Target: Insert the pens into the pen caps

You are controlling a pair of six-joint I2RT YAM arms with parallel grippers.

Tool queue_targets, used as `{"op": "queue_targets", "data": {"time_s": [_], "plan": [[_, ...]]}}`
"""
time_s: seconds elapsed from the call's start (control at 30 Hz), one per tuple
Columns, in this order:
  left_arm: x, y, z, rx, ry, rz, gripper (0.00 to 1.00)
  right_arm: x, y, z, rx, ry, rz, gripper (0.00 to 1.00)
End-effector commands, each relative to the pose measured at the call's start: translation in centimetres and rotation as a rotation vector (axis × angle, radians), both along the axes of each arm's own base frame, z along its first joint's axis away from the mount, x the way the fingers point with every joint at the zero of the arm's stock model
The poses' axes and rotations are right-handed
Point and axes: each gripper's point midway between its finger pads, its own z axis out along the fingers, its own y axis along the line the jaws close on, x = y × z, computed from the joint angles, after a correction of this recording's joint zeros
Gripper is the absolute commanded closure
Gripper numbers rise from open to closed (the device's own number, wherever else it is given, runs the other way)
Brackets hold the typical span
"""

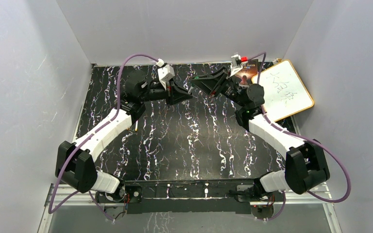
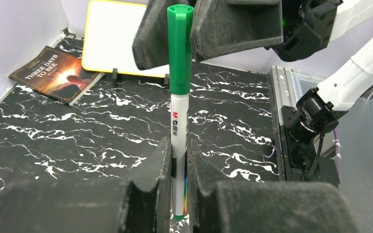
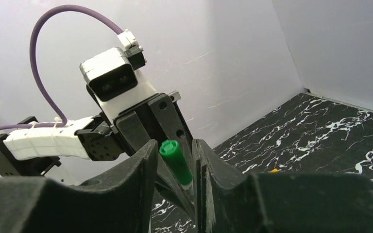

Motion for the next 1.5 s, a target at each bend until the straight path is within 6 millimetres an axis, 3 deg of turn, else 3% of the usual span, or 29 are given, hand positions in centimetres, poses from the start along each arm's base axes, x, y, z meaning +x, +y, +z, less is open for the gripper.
{"op": "queue_targets", "data": {"time_s": [0.0,0.13,0.37,0.47,0.53,0.67,1.0,1.17,1.47], "plan": [[-1.2,-0.4,1.0,0.014,-0.071,-0.066,1.0,-0.8,0.1,2.6,0.015,-0.066,0.02,0.69],[-1.2,-0.5,1.0,0.009,-0.067,-0.066,1.0,-1.0,0.1,2.9,0.004,-0.071,0.016,0.63],[-1.5,-0.6,1.2,0.006,-0.058,-0.092,1.0,-0.6,-0.1,3.1,-0.029,-0.103,-0.02,0.63],[-1.6,-0.7,1.2,0.004,-0.055,-0.098,1.0,-0.6,0.0,3.1,-0.035,-0.107,-0.017,0.75],[-1.7,-0.7,1.2,0.001,-0.05,-0.102,1.0,-0.5,0.0,2.9,-0.04,-0.101,-0.017,0.97],[-1.6,-0.7,1.6,-0.009,-0.043,-0.091,1.0,-0.4,0.3,2.3,-0.062,-0.087,-0.009,1.0],[0.6,-1.0,5.2,-0.11,0.053,0.022,1.0,0.6,1.5,-1.2,-0.23,-0.038,-0.03,1.0],[0.8,-1.3,7.7,-0.166,0.042,0.016,1.0,0.6,2.0,-3.3,-0.313,-0.023,-0.057,1.0],[1.2,-1.7,10.0,-0.212,0.016,-0.01,1.0,-0.2,2.7,-7.5,-0.4,0.041,-0.031,1.0]]}}
